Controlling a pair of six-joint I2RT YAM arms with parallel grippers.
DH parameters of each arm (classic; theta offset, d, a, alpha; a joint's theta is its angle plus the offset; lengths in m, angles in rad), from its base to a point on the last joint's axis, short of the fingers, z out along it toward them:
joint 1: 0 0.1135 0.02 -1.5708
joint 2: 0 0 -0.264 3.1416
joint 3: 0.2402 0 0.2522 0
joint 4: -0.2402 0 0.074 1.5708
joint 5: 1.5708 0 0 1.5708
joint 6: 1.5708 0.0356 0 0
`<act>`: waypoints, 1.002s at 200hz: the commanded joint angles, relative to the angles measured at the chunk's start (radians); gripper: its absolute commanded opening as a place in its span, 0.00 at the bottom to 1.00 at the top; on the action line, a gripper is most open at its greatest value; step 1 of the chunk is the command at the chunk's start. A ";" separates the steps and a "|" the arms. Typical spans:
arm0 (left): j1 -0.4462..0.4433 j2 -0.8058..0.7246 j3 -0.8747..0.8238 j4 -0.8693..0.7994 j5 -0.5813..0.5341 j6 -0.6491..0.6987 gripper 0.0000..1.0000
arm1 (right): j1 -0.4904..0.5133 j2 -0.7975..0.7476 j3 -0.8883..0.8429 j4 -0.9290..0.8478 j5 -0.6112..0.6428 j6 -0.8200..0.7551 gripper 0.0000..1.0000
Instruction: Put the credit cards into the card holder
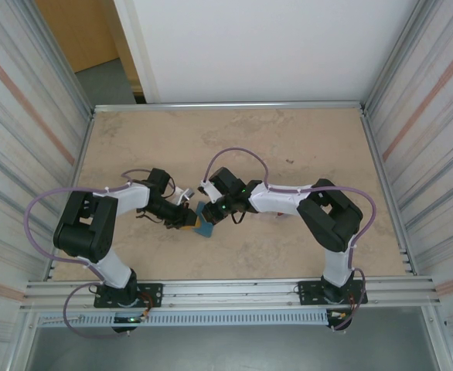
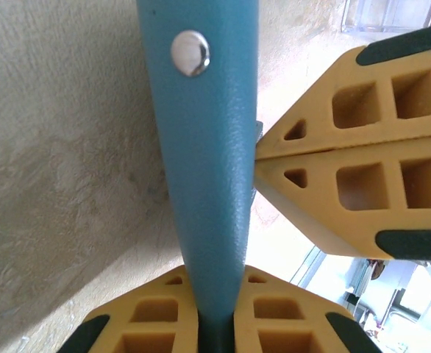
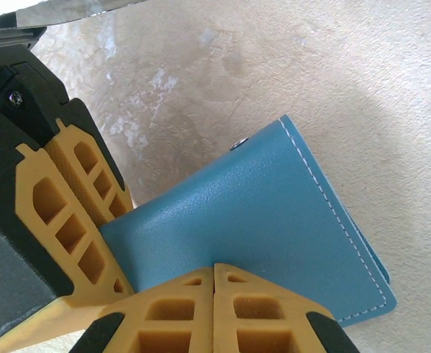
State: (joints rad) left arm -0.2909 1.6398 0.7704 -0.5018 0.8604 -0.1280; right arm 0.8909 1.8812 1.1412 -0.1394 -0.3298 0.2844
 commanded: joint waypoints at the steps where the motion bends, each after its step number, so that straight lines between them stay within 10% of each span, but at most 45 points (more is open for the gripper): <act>1: 0.001 0.002 0.017 -0.027 0.006 0.021 0.00 | 0.011 -0.011 -0.033 -0.086 0.019 -0.001 0.05; 111: 0.000 0.011 0.019 -0.027 -0.014 0.015 0.00 | -0.002 -0.048 -0.043 -0.079 0.012 0.018 0.06; 200: 0.001 0.002 0.022 -0.035 -0.050 0.005 0.42 | -0.034 -0.179 -0.064 -0.107 0.038 0.039 0.08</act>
State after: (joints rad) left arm -0.2905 1.6444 0.7719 -0.5045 0.8257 -0.1314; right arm 0.8635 1.7222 1.0962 -0.1967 -0.3145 0.3069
